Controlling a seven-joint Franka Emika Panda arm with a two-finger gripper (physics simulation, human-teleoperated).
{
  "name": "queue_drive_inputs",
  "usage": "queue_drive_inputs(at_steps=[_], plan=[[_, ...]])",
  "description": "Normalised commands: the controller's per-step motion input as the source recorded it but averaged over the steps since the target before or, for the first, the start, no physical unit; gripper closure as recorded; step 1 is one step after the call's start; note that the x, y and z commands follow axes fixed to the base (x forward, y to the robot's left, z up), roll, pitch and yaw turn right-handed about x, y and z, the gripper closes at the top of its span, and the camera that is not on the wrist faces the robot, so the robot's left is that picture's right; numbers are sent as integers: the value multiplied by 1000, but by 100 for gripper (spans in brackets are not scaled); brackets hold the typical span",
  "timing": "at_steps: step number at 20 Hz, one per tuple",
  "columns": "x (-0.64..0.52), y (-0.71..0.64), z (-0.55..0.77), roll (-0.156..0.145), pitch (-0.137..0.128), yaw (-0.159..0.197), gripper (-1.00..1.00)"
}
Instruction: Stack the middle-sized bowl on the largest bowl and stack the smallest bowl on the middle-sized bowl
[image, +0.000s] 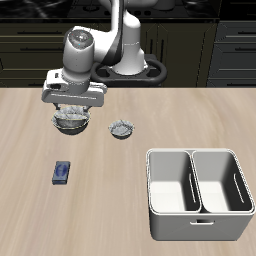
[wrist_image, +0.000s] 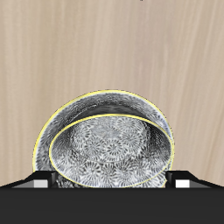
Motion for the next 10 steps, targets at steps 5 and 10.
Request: queue_drive_inputs(at_steps=[5,10], plan=[[-122,542,359,68,-41,-12,-100],[92,558,137,47,-12,-10,-100]])
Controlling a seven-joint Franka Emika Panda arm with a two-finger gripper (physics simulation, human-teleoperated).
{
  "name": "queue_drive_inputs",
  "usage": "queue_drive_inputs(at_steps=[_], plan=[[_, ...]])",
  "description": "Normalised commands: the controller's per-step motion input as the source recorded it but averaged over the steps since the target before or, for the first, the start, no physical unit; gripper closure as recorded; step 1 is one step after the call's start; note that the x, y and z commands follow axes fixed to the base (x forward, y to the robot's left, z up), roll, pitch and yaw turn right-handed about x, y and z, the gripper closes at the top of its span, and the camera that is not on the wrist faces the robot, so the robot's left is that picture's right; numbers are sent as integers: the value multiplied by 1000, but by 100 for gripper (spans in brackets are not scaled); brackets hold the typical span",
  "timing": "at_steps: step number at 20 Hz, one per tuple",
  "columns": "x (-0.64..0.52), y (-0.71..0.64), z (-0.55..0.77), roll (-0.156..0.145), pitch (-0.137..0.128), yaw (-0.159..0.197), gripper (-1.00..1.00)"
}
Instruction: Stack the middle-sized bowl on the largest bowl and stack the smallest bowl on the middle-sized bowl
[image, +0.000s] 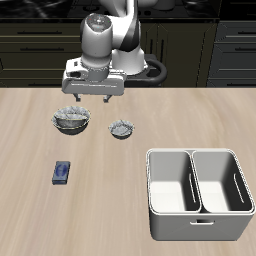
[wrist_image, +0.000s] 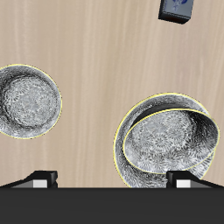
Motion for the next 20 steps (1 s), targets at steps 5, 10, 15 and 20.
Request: queue_drive_inputs(at_steps=[5,10,15,20], plan=[[128,365,198,-8,-20,-61,-100],[157,404,165,0,-16,-46,-100],[132,173,-35,-3,24,-58,-100],[59,367,-43,23,-6,12,-100]])
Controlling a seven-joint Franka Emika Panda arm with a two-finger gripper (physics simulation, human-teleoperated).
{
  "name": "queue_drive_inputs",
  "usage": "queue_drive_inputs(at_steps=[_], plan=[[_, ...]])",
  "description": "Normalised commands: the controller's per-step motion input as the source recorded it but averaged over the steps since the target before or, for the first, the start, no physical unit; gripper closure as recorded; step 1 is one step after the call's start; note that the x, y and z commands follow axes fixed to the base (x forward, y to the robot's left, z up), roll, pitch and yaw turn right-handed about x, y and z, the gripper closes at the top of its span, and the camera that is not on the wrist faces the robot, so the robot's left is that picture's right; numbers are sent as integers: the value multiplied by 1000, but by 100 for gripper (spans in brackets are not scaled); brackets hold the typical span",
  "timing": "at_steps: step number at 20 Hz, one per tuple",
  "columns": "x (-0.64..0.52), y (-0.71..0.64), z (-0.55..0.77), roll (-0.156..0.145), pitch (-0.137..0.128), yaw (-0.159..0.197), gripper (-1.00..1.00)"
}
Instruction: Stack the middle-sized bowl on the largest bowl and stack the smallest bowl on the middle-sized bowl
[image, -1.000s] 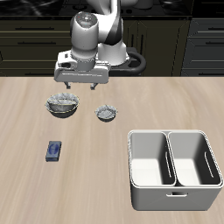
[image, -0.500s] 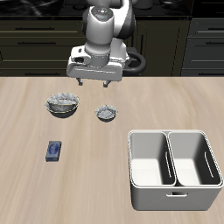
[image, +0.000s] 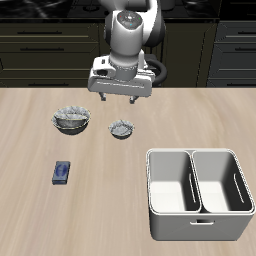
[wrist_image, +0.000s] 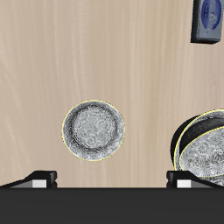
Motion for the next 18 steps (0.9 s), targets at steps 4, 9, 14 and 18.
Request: queue_drive_inputs(at_steps=[4,9,14,18], plan=[[82,27,-46,-10,8,-19,-100],[40,44,-120,9,14,-14,-100],[91,-73,-162,0,24,-21,-100],[48,-131,-330,-13,50,-25,-100]])
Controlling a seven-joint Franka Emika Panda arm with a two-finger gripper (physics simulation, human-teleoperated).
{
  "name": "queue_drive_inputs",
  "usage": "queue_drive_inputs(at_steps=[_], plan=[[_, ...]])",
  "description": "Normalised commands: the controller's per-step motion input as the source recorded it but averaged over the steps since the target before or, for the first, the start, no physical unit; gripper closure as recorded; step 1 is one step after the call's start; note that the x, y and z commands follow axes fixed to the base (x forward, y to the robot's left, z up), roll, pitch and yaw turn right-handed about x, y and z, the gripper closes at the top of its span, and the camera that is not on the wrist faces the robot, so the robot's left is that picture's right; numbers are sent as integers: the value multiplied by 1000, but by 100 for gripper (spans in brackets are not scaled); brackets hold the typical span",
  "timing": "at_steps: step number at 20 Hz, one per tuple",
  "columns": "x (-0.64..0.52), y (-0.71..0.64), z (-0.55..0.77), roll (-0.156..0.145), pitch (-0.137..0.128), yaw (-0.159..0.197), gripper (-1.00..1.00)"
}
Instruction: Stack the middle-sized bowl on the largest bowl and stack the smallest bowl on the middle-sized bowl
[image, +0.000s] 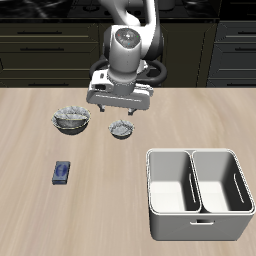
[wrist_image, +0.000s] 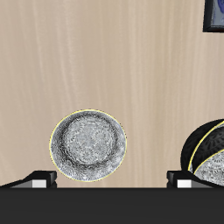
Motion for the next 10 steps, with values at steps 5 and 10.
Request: queue_drive_inputs(at_steps=[5,10], plan=[[55,-90,-390,-9,55,-12,-100],[-12,-76,-280,-12,43,-13,-100]])
